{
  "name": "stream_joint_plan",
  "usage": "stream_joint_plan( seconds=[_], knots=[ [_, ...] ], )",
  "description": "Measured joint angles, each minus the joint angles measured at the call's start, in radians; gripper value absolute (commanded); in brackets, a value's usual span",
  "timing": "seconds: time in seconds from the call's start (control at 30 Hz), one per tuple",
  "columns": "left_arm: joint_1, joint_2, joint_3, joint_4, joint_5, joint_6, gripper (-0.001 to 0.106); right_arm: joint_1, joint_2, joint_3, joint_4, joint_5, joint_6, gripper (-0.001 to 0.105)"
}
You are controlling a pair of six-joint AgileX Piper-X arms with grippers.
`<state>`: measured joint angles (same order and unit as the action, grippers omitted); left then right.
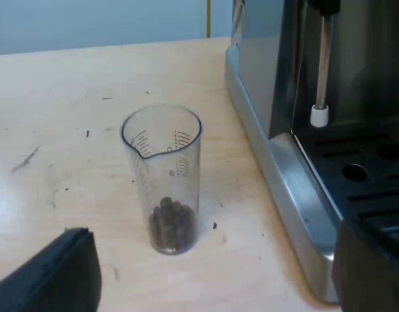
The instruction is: Pour the beans into the coffee machine
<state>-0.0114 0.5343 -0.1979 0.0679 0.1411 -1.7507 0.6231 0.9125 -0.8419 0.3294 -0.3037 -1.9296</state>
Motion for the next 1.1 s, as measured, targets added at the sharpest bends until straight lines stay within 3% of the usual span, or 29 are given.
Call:
stream_joint_plan(
  seconds=[0.4,0.6,0.83,1.1],
  knots=[
    [0.000,0.350,0.000,-0.319,-0.004,0.005,0.085,0.000,0.000,0.000,-0.005,0.001,0.007,0.079],
    [0.000,0.516,0.000,-0.498,-0.086,0.007,0.085,0.000,0.000,0.000,-0.005,0.001,0.007,0.079],
    [0.000,0.696,0.000,-0.708,-0.094,0.007,0.085,0.000,0.000,0.000,-0.005,0.001,0.007,0.079],
    [0.000,0.888,-0.029,-0.838,-0.094,0.007,0.085,0.000,0.000,0.000,-0.005,0.001,0.007,0.079]
  ],
)
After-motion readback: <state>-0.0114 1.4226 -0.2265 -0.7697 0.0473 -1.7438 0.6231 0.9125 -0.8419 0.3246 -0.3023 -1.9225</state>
